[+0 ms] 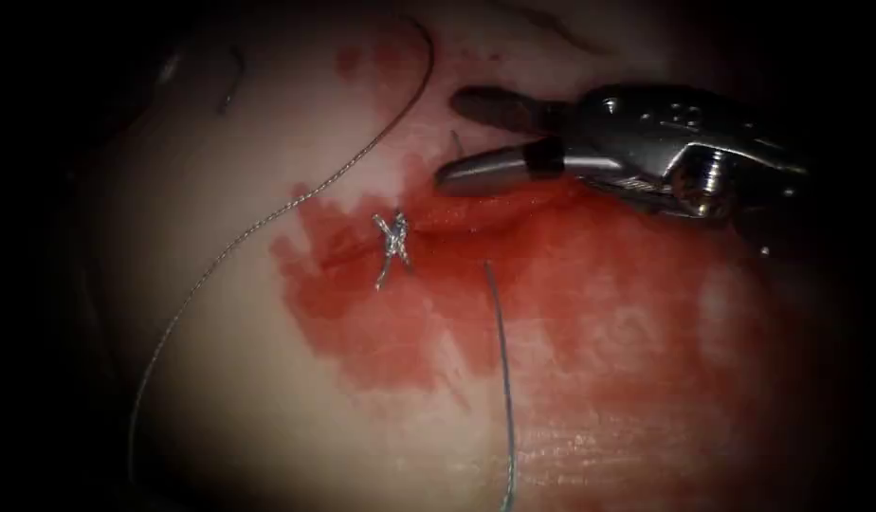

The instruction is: Wound Closure

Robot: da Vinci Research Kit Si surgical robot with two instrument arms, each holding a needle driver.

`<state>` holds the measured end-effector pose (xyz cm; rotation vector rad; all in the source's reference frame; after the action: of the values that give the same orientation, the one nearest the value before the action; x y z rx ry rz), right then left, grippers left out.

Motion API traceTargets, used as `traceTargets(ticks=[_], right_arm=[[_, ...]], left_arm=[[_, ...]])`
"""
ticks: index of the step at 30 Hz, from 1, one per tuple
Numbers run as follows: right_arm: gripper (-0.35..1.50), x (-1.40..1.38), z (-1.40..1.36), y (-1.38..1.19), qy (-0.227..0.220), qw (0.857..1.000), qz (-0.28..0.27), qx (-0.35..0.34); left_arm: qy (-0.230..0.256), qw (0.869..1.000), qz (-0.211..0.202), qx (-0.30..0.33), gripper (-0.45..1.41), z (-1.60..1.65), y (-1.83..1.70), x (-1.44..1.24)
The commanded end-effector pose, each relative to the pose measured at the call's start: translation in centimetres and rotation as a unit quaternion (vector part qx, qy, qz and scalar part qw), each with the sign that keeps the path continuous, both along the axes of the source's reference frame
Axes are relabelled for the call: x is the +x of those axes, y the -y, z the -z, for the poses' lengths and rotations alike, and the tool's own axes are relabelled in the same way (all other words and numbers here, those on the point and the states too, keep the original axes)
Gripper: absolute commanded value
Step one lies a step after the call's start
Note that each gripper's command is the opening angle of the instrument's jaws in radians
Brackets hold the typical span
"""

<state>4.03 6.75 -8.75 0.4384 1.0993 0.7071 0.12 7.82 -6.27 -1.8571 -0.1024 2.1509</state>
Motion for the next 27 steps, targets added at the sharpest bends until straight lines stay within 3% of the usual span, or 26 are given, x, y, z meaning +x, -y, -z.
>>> traceTargets(ticks=[1,2,4,5,12,27], right_arm=[[0.25,0.1,-0.07,0.03,-0.001,1.0,0.003,0.002],[0.2,0.09,-0.07,0.04,-0.002,1.0,0.006,0.004],[-0.27,0.08,-0.05,0.05,-0.008,1.0,0.013,0.003],[-0.35,0.06,-0.04,0.04,-0.008,1.0,0.015,0.005],[-0.35,-0.02,0.02,-0.04,0.006,1.0,-0.002,-0.003],[-0.35,-0.1,0.24,-0.43,-0.009,1.0,-0.011,-0.02]], left_arm=[[0.001,1.0,0.0,-0.002,-0.35,-0.04,-0.05,-0.05],[0.001,1.0,0.0,-0.002,-0.35,-0.04,-0.05,-0.05],[0.001,1.0,-0.001,-0.002,-0.35,-0.04,-0.05,-0.05],[0.001,1.0,-0.001,-0.002,-0.35,-0.04,-0.05,-0.05],[0.0,1.0,0.0,-0.002,-0.35,-0.04,-0.05,-0.04],[-0.001,1.0,0.001,-0.002,-0.35,-0.04,-0.05,-0.03]])
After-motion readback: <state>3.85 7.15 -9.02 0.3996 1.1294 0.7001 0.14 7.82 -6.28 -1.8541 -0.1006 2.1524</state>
